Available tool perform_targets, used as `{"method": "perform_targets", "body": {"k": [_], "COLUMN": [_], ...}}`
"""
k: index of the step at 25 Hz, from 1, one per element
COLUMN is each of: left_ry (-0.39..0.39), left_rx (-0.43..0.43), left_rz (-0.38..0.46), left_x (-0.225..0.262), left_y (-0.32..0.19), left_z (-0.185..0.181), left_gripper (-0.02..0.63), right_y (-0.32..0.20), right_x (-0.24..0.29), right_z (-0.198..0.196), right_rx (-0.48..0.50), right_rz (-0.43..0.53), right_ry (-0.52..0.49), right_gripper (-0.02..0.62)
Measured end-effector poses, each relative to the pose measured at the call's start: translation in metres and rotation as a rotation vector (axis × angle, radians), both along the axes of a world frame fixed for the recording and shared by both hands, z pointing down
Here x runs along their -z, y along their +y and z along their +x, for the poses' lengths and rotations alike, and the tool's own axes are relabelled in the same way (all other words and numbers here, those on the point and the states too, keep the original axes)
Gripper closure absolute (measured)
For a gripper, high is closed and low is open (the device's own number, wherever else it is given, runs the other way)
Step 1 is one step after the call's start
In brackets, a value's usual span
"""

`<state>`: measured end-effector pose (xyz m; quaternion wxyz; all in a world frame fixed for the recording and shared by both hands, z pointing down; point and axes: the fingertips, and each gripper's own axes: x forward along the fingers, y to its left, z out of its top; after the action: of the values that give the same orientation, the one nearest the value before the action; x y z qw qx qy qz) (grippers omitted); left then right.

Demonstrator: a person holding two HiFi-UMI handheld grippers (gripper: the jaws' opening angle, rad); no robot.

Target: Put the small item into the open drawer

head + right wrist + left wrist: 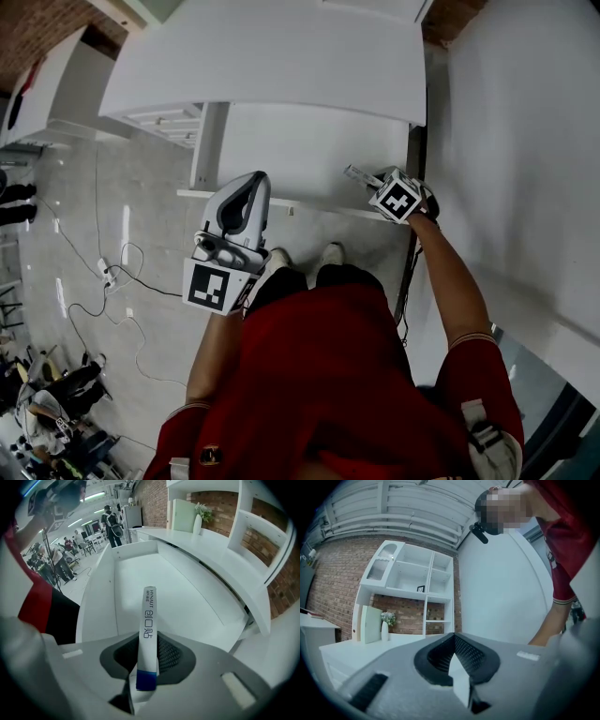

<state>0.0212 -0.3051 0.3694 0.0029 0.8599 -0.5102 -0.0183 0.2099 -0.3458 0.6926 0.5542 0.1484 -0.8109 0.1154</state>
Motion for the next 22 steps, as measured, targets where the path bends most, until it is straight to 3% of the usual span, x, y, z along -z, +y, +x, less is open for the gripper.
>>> {"method": "perform_targets", "body": {"k": [13, 22], "left_ry": [0.007, 0.024], "left_rx": [-0.036, -0.097], "left_rz": [-0.019, -0.006], "left_x": [-0.011, -0.009], "left_y": [-0.005, -0.006], "left_z": [0.001, 0.006], "left_gripper": [0.607, 0.607], "right_y": [0.0, -0.006], "right_x": [-0.004, 0.05], "right_z": [0.002, -0.007], "right_rx": [-0.02, -0.076], "right_rz": [-0.003, 0.097], "right_ry": [0.001, -0.125], "right_gripper": [0.468, 0.445]}}
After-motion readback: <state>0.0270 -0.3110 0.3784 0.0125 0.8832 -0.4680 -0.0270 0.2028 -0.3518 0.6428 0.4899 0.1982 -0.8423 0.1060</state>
